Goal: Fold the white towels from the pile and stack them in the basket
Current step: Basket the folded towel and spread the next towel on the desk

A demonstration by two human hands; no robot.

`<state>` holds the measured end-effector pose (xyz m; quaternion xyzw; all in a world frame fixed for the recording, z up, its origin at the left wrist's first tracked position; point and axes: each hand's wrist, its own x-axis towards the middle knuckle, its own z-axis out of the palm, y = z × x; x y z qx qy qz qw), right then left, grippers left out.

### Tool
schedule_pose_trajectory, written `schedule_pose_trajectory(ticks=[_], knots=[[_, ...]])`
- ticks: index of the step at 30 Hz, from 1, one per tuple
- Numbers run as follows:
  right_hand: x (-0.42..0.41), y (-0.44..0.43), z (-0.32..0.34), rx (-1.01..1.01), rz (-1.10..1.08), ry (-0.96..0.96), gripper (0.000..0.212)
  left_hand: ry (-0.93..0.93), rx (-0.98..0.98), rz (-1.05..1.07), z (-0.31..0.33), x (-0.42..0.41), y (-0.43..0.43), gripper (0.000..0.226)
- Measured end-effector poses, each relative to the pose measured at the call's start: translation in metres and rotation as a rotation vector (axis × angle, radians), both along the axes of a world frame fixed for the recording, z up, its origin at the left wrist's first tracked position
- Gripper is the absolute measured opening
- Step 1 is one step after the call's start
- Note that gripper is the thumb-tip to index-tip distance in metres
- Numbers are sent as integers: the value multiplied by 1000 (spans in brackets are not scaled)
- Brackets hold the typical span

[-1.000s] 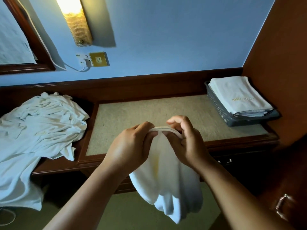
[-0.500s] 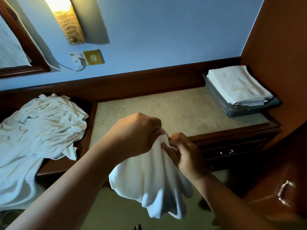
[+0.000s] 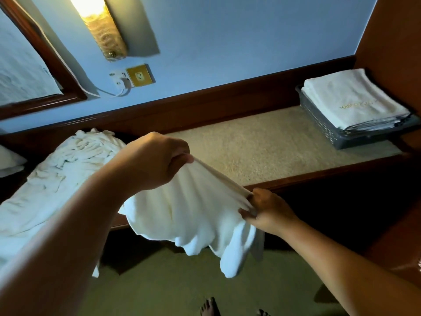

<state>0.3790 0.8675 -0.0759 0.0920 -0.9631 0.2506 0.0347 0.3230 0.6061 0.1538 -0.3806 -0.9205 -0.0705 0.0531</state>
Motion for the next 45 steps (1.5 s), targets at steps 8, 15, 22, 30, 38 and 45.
schedule_pose_trajectory(ticks=[8, 15, 22, 30, 38, 45], knots=[[-9, 51, -24, 725, -267, -791, 79, 215, -31, 88, 5, 5, -29, 14], [-13, 27, -21, 670, -234, -836, 82, 99, -9, 77, -16, 5, -17, 20], [-2, -55, 11, -413, 17, -111, 57, -36, -123, -15, -21, 4, 14, 26], [-6, -69, 14, -531, 73, 98, 41, -20, -138, -55, -11, -2, 23, 23], [-15, 12, -38, 132, 28, -428, 51, 32, -42, -24, 8, -24, 4, 24], [-21, 110, -47, 389, -95, -463, 54, -180, -137, 292, -18, -52, -44, 25]])
